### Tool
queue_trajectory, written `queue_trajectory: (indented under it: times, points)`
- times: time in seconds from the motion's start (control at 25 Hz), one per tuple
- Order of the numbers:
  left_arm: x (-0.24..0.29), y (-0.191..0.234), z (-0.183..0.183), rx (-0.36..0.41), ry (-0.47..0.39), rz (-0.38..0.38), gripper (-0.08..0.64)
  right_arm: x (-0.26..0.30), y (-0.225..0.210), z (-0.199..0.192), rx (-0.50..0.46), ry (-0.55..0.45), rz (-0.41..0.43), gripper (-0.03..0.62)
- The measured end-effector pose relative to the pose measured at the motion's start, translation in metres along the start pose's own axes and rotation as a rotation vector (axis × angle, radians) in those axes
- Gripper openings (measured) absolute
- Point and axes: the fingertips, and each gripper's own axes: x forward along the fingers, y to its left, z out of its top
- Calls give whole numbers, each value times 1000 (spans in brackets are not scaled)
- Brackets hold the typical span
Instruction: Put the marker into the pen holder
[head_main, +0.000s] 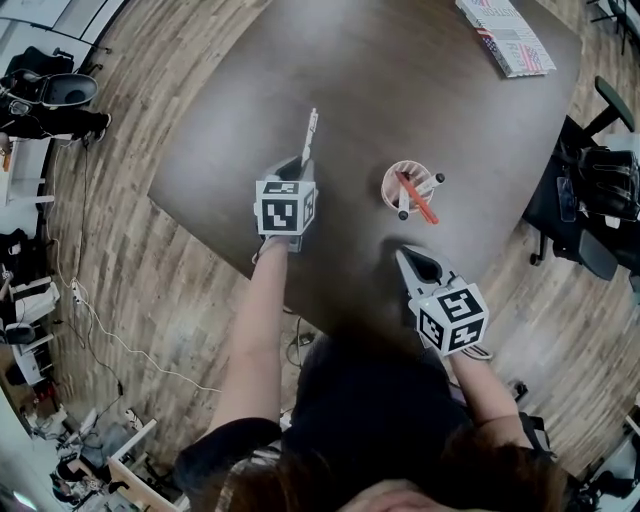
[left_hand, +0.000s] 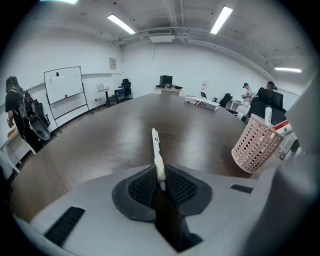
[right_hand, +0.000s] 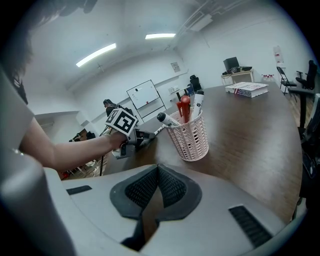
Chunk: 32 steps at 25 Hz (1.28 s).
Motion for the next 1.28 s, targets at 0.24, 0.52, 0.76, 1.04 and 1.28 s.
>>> queue_trajectory:
  times: [0.24,0.52,0.76,1.04,1.28]
  points:
    - [-10,6,0,13,-18,27,64,0,5,0,-8,-2,2,18]
    - [-51,-3,13,92,-72,11,64,-6,12,1,-20,-8,2,18]
    - [-95,-26,29,233,-81,-42,64,-11,15,3,-34,-20,4,18]
    - [-136,-63,50,446,-73,-94,64,-19,13,2,-46,-25,-9,18]
    - [-156,-99,54,691,11,-136,64,-31,7,4,-51,-34,-26,18]
